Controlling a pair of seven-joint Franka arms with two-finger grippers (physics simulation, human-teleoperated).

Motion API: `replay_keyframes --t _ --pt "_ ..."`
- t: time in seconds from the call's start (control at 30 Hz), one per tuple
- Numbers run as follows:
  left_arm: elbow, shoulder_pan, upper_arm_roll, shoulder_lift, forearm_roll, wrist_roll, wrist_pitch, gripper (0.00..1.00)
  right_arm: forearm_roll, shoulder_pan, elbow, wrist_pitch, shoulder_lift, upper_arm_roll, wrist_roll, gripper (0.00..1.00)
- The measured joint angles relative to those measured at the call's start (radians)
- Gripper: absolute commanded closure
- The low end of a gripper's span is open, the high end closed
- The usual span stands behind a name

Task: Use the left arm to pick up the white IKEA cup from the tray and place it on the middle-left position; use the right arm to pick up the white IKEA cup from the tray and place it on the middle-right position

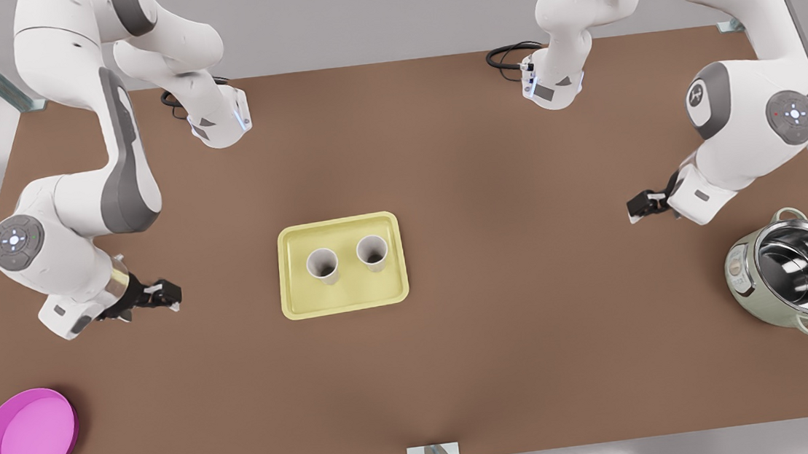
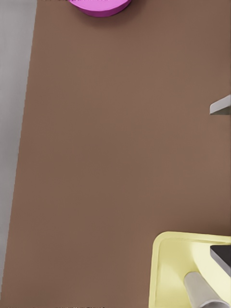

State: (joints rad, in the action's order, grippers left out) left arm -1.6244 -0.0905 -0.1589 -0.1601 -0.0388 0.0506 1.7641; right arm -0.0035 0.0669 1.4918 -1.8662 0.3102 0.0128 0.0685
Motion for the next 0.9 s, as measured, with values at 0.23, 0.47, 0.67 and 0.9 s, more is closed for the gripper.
replay_keyframes --t 0.23,0.47,0.67,0.9 --pt "0.074 0.386 -0.012 -0.063 0.018 0.059 0.022 0.00 -0.042 0.293 -0.039 -0.070 0.089 -0.006 0.008 0.00" --pt "0.274 0.681 -0.013 -0.346 0.047 0.321 0.078 0.00 -0.019 0.436 -0.005 -0.135 0.134 -0.023 0.001 0.00" --pt "0.276 0.712 -0.013 -0.394 0.074 0.488 0.127 0.00 0.001 0.363 0.146 -0.164 0.051 -0.020 0.028 0.00" --pt "0.283 0.802 -0.011 -0.503 0.130 0.660 0.256 0.00 0.029 0.367 0.359 -0.299 0.009 -0.043 0.036 0.00"
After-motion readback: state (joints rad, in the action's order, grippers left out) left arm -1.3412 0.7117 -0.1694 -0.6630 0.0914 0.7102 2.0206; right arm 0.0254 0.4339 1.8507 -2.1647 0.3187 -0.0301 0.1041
